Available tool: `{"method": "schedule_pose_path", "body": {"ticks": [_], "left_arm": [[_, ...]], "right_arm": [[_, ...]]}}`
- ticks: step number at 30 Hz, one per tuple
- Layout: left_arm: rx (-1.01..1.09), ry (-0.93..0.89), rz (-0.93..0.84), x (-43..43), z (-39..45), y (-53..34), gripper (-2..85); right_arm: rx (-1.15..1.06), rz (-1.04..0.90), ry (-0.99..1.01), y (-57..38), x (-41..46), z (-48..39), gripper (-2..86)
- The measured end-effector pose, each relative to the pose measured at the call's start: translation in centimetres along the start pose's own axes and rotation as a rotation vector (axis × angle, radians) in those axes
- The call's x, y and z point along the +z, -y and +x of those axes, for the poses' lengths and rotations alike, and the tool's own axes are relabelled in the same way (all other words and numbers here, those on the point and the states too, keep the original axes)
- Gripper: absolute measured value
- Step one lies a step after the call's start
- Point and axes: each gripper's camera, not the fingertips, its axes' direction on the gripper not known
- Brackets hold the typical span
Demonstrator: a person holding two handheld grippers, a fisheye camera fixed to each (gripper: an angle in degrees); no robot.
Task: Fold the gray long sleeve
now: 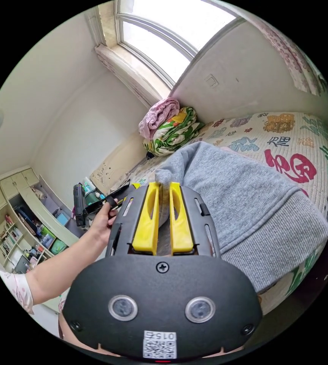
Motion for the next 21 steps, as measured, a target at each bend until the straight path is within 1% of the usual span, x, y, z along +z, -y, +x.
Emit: {"method": "schedule_pose_path", "body": {"ticks": [2, 3, 4, 5, 6, 7, 8, 9, 10, 11, 12, 13, 16, 17, 18, 19, 20, 21], "left_arm": [[0.042, -0.007, 0.039, -3.5, 2.2, -1.3, 3.2], [0.045, -0.024, 0.07, -6.3, 3.0, -2.3, 2.7], [0.023, -0.058, 0.099, -9.4, 3.2, -3.2, 2.2], [0.005, -0.072, 0.114, -11.0, 3.1, -3.7, 2.1], [-0.032, -0.095, 0.148, -14.4, 2.7, -4.8, 1.8], [-0.053, -0.11, 0.166, -16.3, 2.3, -5.4, 1.7], [-0.089, -0.165, 0.204, -20.2, 1.3, -6.7, 1.5], [-0.104, -0.229, 0.256, -24.6, 0.0, -8.4, 1.3], [-0.094, -0.255, 0.306, -29.4, -1.0, -10.2, 1.2], [-0.083, -0.256, 0.333, -32.1, -1.5, -11.2, 1.2], [-0.05, -0.242, 0.389, -37.6, -2.2, -13.3, 1.1], [-0.034, -0.229, 0.416, -40.5, -2.6, -14.4, 1.0], [0.022, -0.12, 0.568, -58.4, -5.2, -21.9, 0.8], [0.035, -0.093, 0.591, -61.3, -5.4, -23.3, 0.8], [0.057, -0.042, 0.627, -67.0, -5.7, -26.3, 0.8], [0.063, -0.011, 0.641, -69.6, -5.8, -27.9, 0.8], [0.073, 0.046, 0.671, -74.7, -6.0, -31.1, 0.8], [0.075, 0.091, 0.71, -79.4, -6.3, -34.5, 0.9]], "right_arm": [[-0.027, 0.034, 0.006, -2.6, -5.4, -1.7, 5.0], [-0.034, 0.046, 0.01, -3.2, -7.0, -2.1, 5.0], [-0.046, 0.072, 0.034, -4.3, -10.4, -2.8, 5.0], [-0.072, 0.099, 0.086, -5.1, -14.5, -3.7, 5.0], [-0.08, 0.113, 0.118, -5.4, -16.7, -4.2, 5.0], [-0.09, 0.144, 0.189, -5.6, -21.2, -5.3, 4.9], [-0.117, 0.17, 0.258, -5.3, -25.7, -6.8, 4.9], [-0.135, 0.185, 0.282, -5.0, -28.1, -7.8, 4.9], [-0.188, 0.219, 0.307, -4.4, -32.7, -10.0, 4.9], [-0.249, 0.24, 0.322, -3.8, -36.8, -12.1, 4.9], [-0.27, 0.243, 0.336, -3.3, -38.8, -13.0, 4.9], [-0.294, 0.239, 0.371, -2.3, -41.9, -14.1, 4.9], [-0.307, 0.168, 0.392, -0.6, -46.0, -15.4, 4.8], [-0.316, 0.111, 0.382, -0.8, -46.2, -15.9, 4.8], [-0.315, 0.082, 0.385, -1.1, -46.1, -16.1, 4.8], [-0.298, 0.041, 0.433, -2.4, -45.6, -16.3, 4.8], [-0.271, 0.009, 0.521, -3.8, -45.1, -16.2, 4.8], [-0.261, -0.011, 0.559, -4.4, -44.9, -16.3, 4.8]]}}
